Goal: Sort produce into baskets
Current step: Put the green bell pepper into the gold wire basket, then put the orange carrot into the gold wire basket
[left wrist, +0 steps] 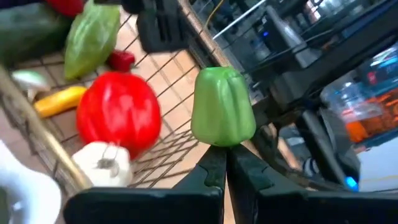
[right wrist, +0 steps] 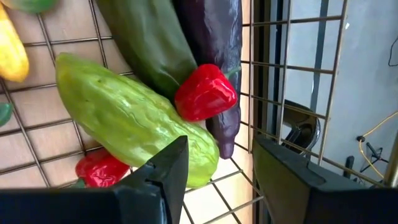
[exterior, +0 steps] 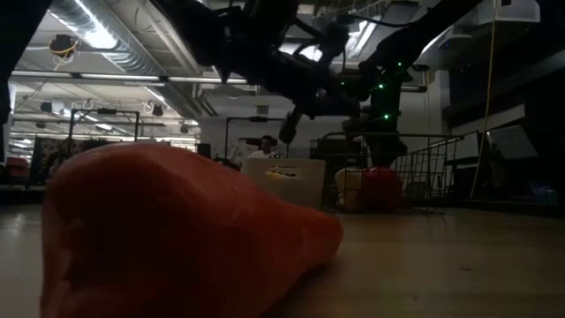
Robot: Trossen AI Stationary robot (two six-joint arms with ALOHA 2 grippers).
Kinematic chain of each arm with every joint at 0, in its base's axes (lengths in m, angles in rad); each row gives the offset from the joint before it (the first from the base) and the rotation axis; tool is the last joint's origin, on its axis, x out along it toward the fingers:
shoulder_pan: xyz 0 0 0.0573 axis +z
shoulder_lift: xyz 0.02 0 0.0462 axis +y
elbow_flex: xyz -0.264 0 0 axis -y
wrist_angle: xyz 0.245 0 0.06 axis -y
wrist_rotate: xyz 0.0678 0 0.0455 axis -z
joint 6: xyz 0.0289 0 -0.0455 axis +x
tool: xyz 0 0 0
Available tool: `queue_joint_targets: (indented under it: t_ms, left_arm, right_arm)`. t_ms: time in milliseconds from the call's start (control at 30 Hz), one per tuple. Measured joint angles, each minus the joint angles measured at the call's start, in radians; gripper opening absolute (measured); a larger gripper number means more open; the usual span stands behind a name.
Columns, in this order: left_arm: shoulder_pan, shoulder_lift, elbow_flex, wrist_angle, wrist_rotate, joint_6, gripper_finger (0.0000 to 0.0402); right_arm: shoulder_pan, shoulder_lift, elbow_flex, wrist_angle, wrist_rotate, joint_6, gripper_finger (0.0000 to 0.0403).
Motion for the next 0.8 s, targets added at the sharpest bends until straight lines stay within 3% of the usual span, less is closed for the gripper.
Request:
queue_joint_targets:
  t_ms: [233,800]
  left_arm:
    - [-0.005,0.046,0.040,0.011,0.000,0.027,0.0016]
    - [0.015,0.039,0.040,0.005,-0.001,0.134,0.0118]
  right_arm:
    - [0.000,0.000,0.000,0.000,-0.008,0.000,0.0177]
    - [0.000,-0.024,0.000,-0.014,0.003,0.000,0.0177]
